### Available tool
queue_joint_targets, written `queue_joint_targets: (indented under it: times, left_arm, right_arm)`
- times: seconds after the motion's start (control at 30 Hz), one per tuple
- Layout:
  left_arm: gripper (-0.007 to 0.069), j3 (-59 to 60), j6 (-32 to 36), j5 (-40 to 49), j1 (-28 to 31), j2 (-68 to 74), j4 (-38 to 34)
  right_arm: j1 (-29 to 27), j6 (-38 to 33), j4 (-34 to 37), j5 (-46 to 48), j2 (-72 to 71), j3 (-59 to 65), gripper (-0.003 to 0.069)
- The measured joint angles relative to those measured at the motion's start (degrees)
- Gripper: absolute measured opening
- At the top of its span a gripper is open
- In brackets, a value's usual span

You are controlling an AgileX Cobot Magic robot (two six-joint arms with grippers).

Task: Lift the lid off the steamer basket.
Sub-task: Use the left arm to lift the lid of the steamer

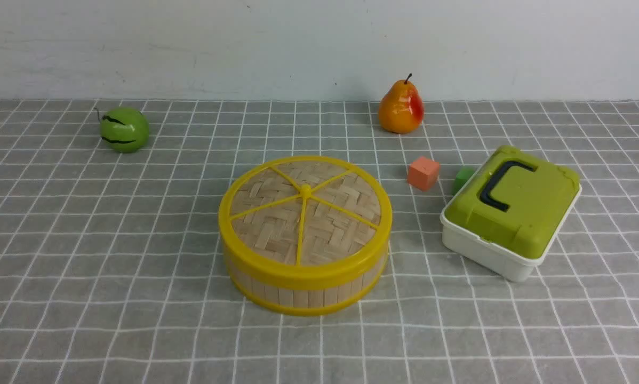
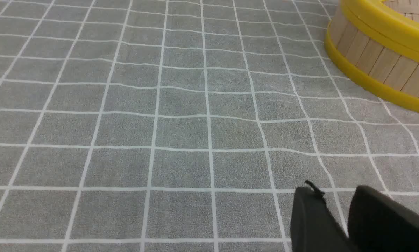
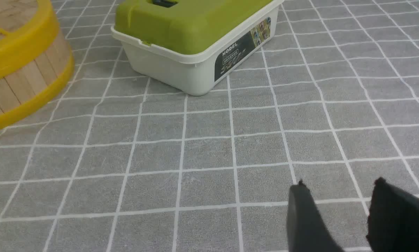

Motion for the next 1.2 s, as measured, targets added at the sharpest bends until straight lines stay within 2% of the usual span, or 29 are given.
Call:
queue_joint_targets:
  times: [1.2]
  left_arm:
    - [0.0187, 0.00, 0.00, 0.00, 0.00, 0.00, 0.00]
  right_arm:
    - [0.00, 0.00, 0.00, 0.00, 0.00, 0.00, 0.0241]
